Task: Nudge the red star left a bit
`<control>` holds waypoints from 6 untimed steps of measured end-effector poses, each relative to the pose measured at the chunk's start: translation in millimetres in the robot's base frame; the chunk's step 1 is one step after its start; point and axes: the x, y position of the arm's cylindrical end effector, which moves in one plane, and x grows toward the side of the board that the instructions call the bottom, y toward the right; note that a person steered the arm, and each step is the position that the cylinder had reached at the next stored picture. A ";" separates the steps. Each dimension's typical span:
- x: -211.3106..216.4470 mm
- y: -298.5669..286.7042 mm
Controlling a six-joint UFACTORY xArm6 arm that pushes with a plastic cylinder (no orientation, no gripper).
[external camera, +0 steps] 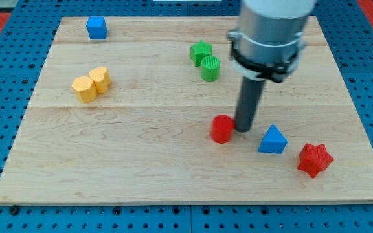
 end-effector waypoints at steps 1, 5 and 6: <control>28.8 -47.6; 105.2 149.0; 70.2 184.9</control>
